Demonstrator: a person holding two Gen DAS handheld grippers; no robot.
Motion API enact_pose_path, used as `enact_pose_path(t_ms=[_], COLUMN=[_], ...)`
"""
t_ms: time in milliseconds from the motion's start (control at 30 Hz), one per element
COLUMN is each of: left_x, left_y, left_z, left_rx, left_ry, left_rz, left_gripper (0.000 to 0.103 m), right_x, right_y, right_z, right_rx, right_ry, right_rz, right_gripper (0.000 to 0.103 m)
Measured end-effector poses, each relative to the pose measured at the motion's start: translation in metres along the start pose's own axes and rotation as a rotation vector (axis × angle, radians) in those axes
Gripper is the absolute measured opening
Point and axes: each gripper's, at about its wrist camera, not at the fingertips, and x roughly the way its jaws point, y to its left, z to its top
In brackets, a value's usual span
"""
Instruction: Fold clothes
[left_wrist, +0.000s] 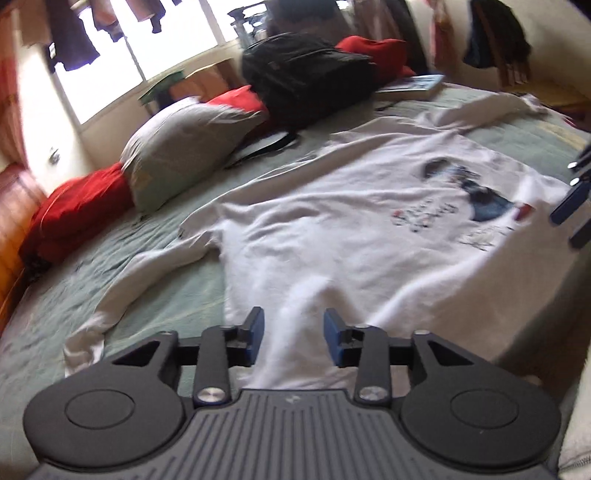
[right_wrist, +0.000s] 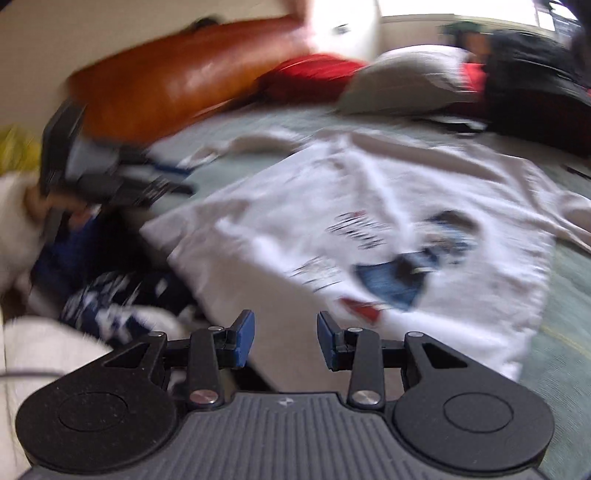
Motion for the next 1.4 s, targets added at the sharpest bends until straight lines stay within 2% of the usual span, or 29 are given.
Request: enact_pose_path(t_ms=[100,200,233,267,300,433,500,567,733,933,1000,1100,1200,1400], left_x=[-0.009,-0.018,-0.020,-0.022,-0.024,-0.030,-0.034,-0.037,-0.039,-0.040,-0.039,-0.042,-0.047,-0.045], left_y=[-0.016,-0.031,-0.035,-0.037,-0.039,-0.045,-0.045,-0.044,-0.044,-0.046,-0.046,-0.045,-0.044,-0.042], left_z=[-0.001,-0.003,-0.004,-0.006,-0.008,-0.015,-0.017,-0.017,-0.019,-0.023,-0.024,-0.027,-0.029,-0.031], left_rx=[0.037,0.074,0.082,0.083,0.084,0.084,0.078,0.063,0.036,0.022,0.013,0.000,-0.010,-0.030], left_ry=[-0.006,-0.013,-0.014,-0.014,-0.013,-0.015,-0.021,-0.032,-0.056,-0.077,-0.075,-0.083,-0.096,-0.109], left_rz=[-0.024,-0.048,-0.053,-0.053,-0.053,-0.045,-0.035,-0.034,-0.034,-0.045,-0.041,-0.037,-0.030,-0.034], left_gripper=[0.044,0.045,0.045,0.047,0.049,0.050,0.050,0.051,0.052,0.055,0.055,0.055,0.057,0.057], right_x=[0.025,0.045,0.051,0.057,0.063,0.082,0.081,0.075,0.070,0.067,0.082,0.099,0.085,0.077], right_y=[0.017,0.029,0.033,0.038,0.044,0.068,0.070,0.063,0.047,0.083,0.089,0.096,0.092,0.081], right_z=[0.001,0.003,0.003,0.001,-0.002,-0.015,-0.014,-0.008,-0.002,-0.013,-0.017,-0.023,-0.013,-0.006], right_rx=[-0.117,-0.222,-0.267,-0.325,-0.390,-0.642,-0.663,-0.609,-0.536,-0.660,-0.709,-0.833,-0.780,-0.700], right_ry=[0.060,0.097,0.106,0.115,0.126,0.146,0.145,0.132,0.116,0.074,0.079,0.071,0.030,0.011], right_rz=[0.044,0.039,0.031,0.015,-0.016,-0.155,-0.174,-0.154,-0.194,-0.148,-0.190,-0.333,-0.313,-0.326], right_gripper=[0.043,0.053,0.059,0.065,0.067,0.066,0.064,0.063,0.064,0.064,0.064,0.063,0.063,0.063])
